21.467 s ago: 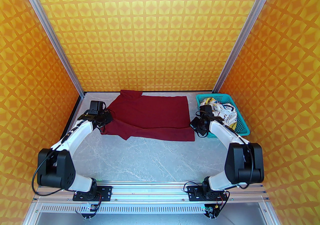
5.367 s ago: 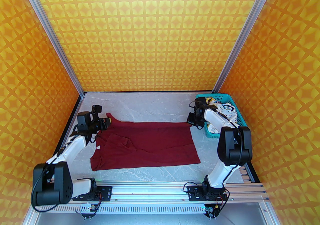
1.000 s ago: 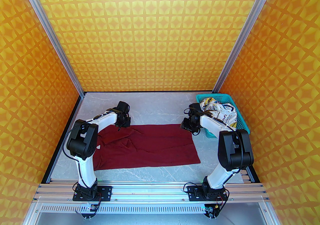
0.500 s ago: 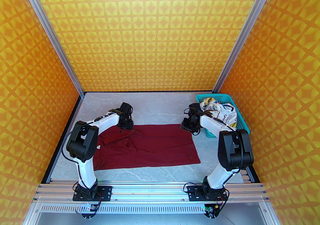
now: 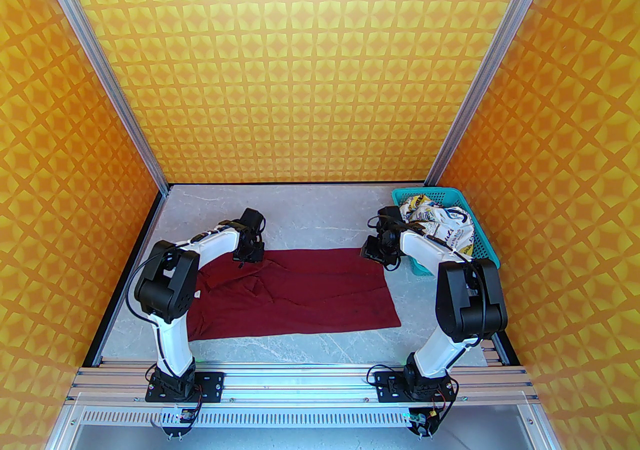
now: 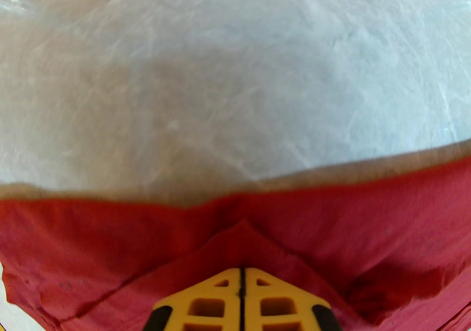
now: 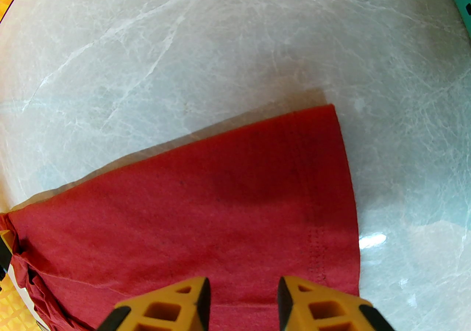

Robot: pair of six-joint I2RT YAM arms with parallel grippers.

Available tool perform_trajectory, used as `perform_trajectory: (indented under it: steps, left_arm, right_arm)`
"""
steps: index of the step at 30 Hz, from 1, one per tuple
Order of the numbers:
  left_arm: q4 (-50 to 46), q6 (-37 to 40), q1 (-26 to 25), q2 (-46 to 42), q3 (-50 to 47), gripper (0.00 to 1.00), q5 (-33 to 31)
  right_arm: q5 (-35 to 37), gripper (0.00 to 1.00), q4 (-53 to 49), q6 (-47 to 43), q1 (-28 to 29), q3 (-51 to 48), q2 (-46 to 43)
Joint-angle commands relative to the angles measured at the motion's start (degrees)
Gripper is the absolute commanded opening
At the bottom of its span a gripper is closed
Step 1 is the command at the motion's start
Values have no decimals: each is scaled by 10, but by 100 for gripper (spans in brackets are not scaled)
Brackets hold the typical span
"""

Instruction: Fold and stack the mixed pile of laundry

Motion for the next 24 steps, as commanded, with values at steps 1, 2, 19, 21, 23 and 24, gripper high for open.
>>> perform_trajectory:
  steps: [1,2,19,21,23,24]
  left_arm:
    - [5,-16,-7,-42,-20,0,-15]
    - [7,-21,-9,-47,-27,0,-17]
    - [11,-45,-3,-83,-58,29,-48]
    - [3,-36,3,-57,-35,33,-47]
    - [1,-30,11,-39,-23,35,-48]
    - [4,-30,19,-34,-22,35,-49]
  right_arm:
    - [-8,36,-7,-6,1,11,8]
    - [-8,36,-7,-5,1,10,8]
    - [-12,36,-4,-4,1,9,9]
    - [-13,36,-5,-5,1,9,7]
    - [-12,36,-7,-8,1,8,5]
    - [-12,36,-8,-8,1,7,3]
